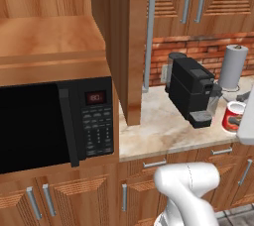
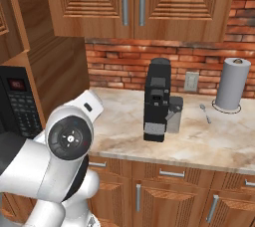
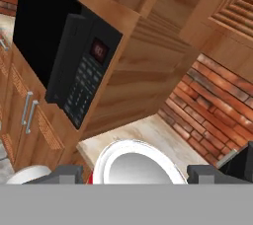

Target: Pick the canned food and honey bottle from the counter and place them in the cabinets closest to them.

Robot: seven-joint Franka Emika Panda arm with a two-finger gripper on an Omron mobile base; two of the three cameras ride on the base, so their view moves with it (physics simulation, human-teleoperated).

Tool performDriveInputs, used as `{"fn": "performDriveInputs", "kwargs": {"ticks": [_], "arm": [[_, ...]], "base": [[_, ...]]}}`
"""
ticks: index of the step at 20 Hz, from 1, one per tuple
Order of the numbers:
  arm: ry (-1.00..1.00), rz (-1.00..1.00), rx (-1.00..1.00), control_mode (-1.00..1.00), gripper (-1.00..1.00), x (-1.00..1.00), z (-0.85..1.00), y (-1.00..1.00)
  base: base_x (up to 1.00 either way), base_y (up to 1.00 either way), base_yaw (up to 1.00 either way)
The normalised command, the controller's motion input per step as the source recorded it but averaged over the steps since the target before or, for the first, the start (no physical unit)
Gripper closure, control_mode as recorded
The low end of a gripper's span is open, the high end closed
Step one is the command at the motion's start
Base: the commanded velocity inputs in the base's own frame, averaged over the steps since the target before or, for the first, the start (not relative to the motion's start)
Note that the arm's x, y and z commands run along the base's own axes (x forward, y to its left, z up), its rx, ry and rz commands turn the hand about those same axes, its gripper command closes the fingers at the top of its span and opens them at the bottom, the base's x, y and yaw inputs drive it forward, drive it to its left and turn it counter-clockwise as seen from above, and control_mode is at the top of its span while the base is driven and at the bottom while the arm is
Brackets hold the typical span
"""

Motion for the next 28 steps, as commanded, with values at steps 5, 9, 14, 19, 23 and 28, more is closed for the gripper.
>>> {"fn": "performDriveInputs", "kwargs": {"ticks": [5, 9, 14, 19, 23, 28], "arm": [[0.00, 0.00, 0.00, -1.00, 1.00, 0.00, 0.00, 0.00], [0.00, 0.00, 0.00, 1.00, 1.00, -0.03, 0.00, 0.00], [0.00, 0.00, 0.00, 1.00, 1.00, 0.00, 0.00, 0.00], [0.00, 0.00, 0.00, 1.00, 1.00, 0.00, 0.00, 0.00], [0.00, 0.00, 0.00, 1.00, 1.00, 0.00, 0.00, 0.00], [0.00, 0.00, 0.00, 1.00, 1.00, 0.00, 0.00, 0.00]], "base": [[0.00, 0.00, 0.00], [-0.24, 0.00, 0.00], [-0.56, 0.00, 0.00], [-0.58, 0.00, 0.01], [-0.53, 0.01, 0.01], [-0.52, 0.20, 0.02]]}}
